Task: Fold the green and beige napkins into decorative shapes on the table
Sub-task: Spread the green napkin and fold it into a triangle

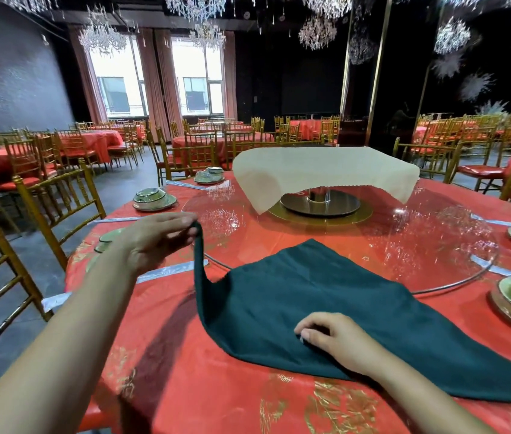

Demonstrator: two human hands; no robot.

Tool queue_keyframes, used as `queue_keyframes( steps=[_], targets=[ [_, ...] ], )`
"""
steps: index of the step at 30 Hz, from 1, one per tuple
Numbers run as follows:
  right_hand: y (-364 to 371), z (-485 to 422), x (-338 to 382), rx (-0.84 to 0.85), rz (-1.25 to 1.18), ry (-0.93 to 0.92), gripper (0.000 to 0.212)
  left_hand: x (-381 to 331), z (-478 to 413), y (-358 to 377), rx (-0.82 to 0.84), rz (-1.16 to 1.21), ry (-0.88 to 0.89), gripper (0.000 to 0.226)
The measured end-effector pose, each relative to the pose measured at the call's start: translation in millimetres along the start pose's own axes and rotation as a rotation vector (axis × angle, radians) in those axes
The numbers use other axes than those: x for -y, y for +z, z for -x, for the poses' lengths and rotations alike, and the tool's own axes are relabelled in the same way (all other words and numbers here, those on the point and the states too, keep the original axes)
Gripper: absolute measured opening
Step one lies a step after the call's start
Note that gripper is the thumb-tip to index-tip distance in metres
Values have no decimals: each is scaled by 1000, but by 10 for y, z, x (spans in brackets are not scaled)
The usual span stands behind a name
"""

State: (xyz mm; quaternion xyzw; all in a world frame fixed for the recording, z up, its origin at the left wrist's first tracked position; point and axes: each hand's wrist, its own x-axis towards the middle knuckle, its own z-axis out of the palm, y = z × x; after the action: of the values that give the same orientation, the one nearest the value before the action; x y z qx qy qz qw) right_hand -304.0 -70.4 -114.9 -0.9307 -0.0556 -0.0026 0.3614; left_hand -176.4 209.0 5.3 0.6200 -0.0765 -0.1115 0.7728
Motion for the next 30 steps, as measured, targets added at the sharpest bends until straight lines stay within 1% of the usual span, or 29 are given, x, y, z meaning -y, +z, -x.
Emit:
queue_keyframes(
  steps=[1,3,4,7,10,13,15,18,19,20,22,24,26,30],
  targets=[
    [-32,-9,-13,-24,-22,17,16,-26,-74,180,64,-45,8,20],
    [-108,-34,-53,-74,-12,38,18,-29,-235,529,177,-173,31,20],
    [-149,-51,-84,-88,14,46,21,-1,-327,689,205,-270,49,20],
    [-306,-109,-190,-105,76,86,27,141,-627,1106,203,-573,132,22],
    [-530,-259,-317,-160,118,134,27,310,-941,1386,155,-763,188,24],
    [-779,-590,-480,-240,179,192,13,467,-1207,1514,159,-829,165,24],
    [-898,-872,-588,-284,246,230,15,583,-1343,1560,184,-846,145,26],
    [-950,-1271,-685,-309,292,303,17,772,-1506,1634,180,-869,126,21],
    [-936,-1395,-712,-316,306,323,17,835,-1560,1655,179,-858,119,25],
    [-915,-1502,-735,-315,323,347,17,899,-1616,1673,179,-838,104,28],
    [-867,-1686,-781,-311,344,399,19,1000,-1725,1700,181,-823,73,27],
    [-840,-1820,-795,-299,333,447,23,1075,-1818,1721,180,-846,37,24],
    [-841,-1924,-796,-264,312,492,20,1131,-1882,1734,154,-883,-4,26],
    [-871,-2022,-767,-217,221,552,36,1224,-1951,1735,119,-918,-14,38]
  ],
)
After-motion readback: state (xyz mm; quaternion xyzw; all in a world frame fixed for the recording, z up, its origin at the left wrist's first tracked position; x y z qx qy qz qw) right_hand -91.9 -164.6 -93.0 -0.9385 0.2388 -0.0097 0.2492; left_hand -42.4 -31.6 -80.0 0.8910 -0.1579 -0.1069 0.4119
